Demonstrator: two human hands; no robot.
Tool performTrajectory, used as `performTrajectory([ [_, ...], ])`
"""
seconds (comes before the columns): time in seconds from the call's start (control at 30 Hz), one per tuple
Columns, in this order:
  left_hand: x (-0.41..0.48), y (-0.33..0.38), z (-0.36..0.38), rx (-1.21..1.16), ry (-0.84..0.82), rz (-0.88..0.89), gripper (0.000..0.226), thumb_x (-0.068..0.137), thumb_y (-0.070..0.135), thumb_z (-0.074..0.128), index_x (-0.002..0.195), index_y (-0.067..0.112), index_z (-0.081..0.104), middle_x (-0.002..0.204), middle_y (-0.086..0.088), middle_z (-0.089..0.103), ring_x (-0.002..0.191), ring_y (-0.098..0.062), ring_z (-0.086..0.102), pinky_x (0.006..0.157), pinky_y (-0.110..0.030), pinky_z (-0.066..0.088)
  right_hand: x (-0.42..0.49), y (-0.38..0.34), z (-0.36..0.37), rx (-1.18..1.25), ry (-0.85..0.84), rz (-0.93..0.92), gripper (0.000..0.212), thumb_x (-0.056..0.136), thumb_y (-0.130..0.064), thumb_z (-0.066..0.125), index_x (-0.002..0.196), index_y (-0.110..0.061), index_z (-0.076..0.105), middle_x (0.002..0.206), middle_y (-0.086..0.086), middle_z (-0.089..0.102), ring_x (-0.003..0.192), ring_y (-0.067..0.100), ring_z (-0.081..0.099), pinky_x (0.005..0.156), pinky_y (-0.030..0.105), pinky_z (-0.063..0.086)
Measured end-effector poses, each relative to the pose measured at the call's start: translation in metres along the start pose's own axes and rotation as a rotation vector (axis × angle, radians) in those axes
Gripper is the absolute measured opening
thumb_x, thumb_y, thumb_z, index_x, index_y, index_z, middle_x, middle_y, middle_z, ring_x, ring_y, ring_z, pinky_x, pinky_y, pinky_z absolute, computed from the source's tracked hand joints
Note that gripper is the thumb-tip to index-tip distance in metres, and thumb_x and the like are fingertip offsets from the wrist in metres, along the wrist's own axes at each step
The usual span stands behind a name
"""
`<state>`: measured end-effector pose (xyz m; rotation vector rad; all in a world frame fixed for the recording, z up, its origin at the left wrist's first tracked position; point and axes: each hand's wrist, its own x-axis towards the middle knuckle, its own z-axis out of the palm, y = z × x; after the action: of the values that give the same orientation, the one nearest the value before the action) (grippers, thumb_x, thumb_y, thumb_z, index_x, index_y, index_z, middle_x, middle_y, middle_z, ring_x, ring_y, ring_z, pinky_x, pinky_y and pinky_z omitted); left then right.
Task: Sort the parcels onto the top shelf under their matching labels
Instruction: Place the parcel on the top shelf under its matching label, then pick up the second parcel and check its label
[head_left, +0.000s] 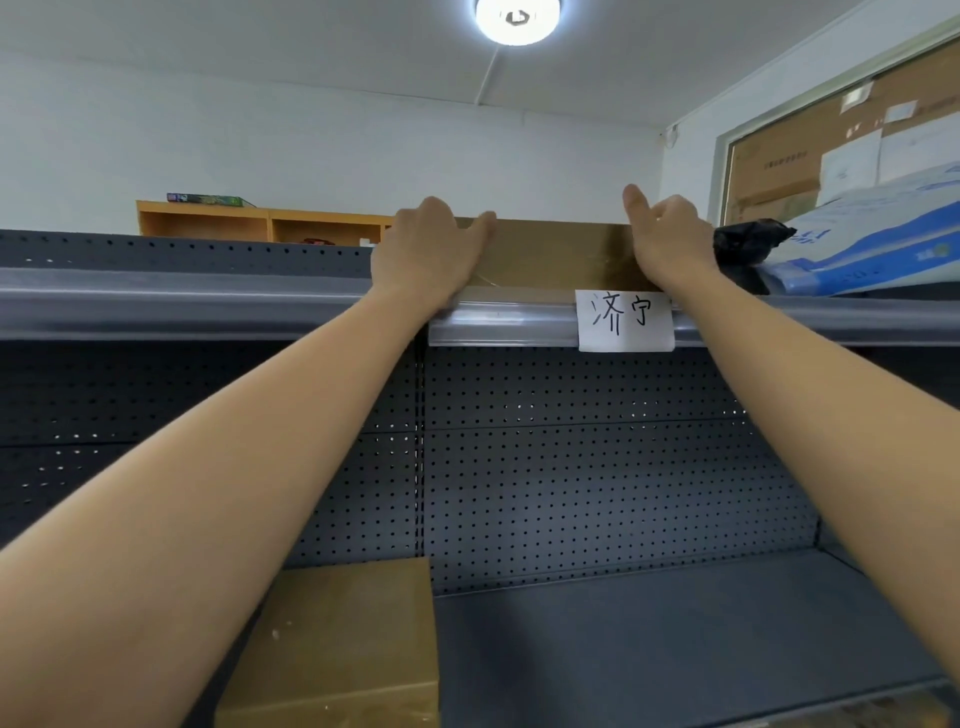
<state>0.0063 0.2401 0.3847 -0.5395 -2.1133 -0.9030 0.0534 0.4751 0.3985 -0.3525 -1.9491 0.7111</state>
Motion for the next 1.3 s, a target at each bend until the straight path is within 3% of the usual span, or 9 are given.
performTrajectory([
  [0.07, -0.009, 0.000, -0.008, -0.042, 0.106, 0.077, 0.054, 0.098, 0.046, 0.044, 0.131, 0.006, 0.058, 0.126, -0.012, 0.067, 0.107, -0.028, 0.064, 0.076, -0.031, 0.044, -0.019, -0.010, -0.004, -0.045, 0.067, -0.125, 0.050, 0.099, -0.051, 0.042, 0.125, -0.011, 0.058, 0.124, 0.009, 0.058, 0.115, 0.024, 0.054, 0.093, 0.036, 0.040],
  [0.13, -0.022, -0.005, -0.017, -0.092, 0.191, 0.177, 0.048, 0.099, 0.039, 0.044, 0.135, 0.010, 0.058, 0.132, -0.006, 0.066, 0.119, -0.023, 0.061, 0.087, -0.031, 0.045, -0.042, -0.022, -0.007, -0.081, 0.122, -0.265, 0.042, 0.099, -0.040, 0.046, 0.128, -0.012, 0.060, 0.134, 0.012, 0.058, 0.124, 0.026, 0.053, 0.095, 0.030, 0.039],
  [0.27, -0.057, -0.027, -0.033, -0.158, 0.259, 0.342, 0.035, 0.096, 0.030, 0.045, 0.116, 0.011, 0.067, 0.113, -0.001, 0.071, 0.109, -0.019, 0.062, 0.087, -0.024, 0.042, -0.097, -0.041, -0.002, -0.046, 0.121, -0.475, 0.031, 0.099, -0.029, 0.047, 0.116, -0.012, 0.067, 0.120, 0.007, 0.066, 0.112, 0.020, 0.059, 0.097, 0.031, 0.045],
  [0.4, -0.107, -0.066, -0.036, -0.149, 0.238, 0.438, 0.026, 0.095, 0.023, 0.049, 0.105, 0.008, 0.068, 0.101, -0.005, 0.071, 0.098, -0.020, 0.062, 0.084, -0.027, 0.047, -0.163, -0.042, 0.016, 0.028, 0.074, -0.585, 0.023, 0.098, -0.020, 0.051, 0.108, -0.008, 0.069, 0.107, 0.004, 0.069, 0.099, 0.011, 0.056, 0.089, 0.020, 0.040],
  [0.57, -0.182, -0.134, -0.019, -0.108, 0.097, 0.398, 0.025, 0.094, 0.016, 0.051, 0.108, 0.004, 0.069, 0.100, -0.009, 0.072, 0.095, -0.024, 0.064, 0.082, -0.030, 0.049, -0.251, -0.017, 0.061, 0.080, -0.076, -0.605, 0.022, 0.095, -0.017, 0.054, 0.105, -0.007, 0.071, 0.105, 0.006, 0.072, 0.100, 0.023, 0.064, 0.090, 0.037, 0.050],
  [0.87, -0.306, -0.257, 0.024, 0.081, -0.334, -0.025, 0.031, 0.093, 0.015, 0.058, 0.121, 0.006, 0.067, 0.121, -0.012, 0.069, 0.111, -0.032, 0.063, 0.085, -0.041, 0.053, -0.383, 0.051, 0.170, -0.117, -0.617, -0.287, 0.032, 0.098, -0.022, 0.054, 0.122, -0.007, 0.066, 0.122, 0.013, 0.067, 0.111, 0.034, 0.060, 0.094, 0.045, 0.051],
  [0.97, -0.331, -0.289, 0.036, 0.155, -0.470, -0.124, 0.036, 0.094, 0.018, 0.058, 0.128, 0.006, 0.064, 0.131, -0.015, 0.064, 0.121, -0.035, 0.057, 0.095, -0.045, 0.049, -0.411, 0.076, 0.201, -0.228, -0.737, -0.195, 0.034, 0.099, -0.027, 0.052, 0.124, -0.007, 0.064, 0.124, 0.016, 0.065, 0.114, 0.038, 0.058, 0.093, 0.045, 0.050],
  [1.2, -0.360, -0.348, 0.061, 0.318, -0.709, -0.181, 0.068, 0.093, 0.054, 0.053, 0.152, 0.026, 0.037, 0.159, -0.013, 0.031, 0.147, -0.041, 0.021, 0.120, -0.055, 0.019, -0.438, 0.110, 0.247, -0.295, -0.804, 0.101, 0.059, 0.099, -0.043, 0.050, 0.151, -0.021, 0.037, 0.158, 0.020, 0.027, 0.142, 0.041, 0.027, 0.116, 0.050, 0.029],
  [1.3, -0.361, -0.356, 0.065, 0.307, -0.705, -0.183, 0.074, 0.090, 0.058, 0.058, 0.154, 0.030, 0.031, 0.163, -0.008, 0.020, 0.148, -0.040, 0.017, 0.116, -0.056, 0.028, -0.441, 0.112, 0.254, -0.011, -0.822, 0.398, 0.072, 0.094, -0.051, 0.056, 0.155, -0.032, 0.026, 0.151, 0.017, 0.036, 0.142, 0.040, 0.031, 0.116, 0.049, 0.031],
])
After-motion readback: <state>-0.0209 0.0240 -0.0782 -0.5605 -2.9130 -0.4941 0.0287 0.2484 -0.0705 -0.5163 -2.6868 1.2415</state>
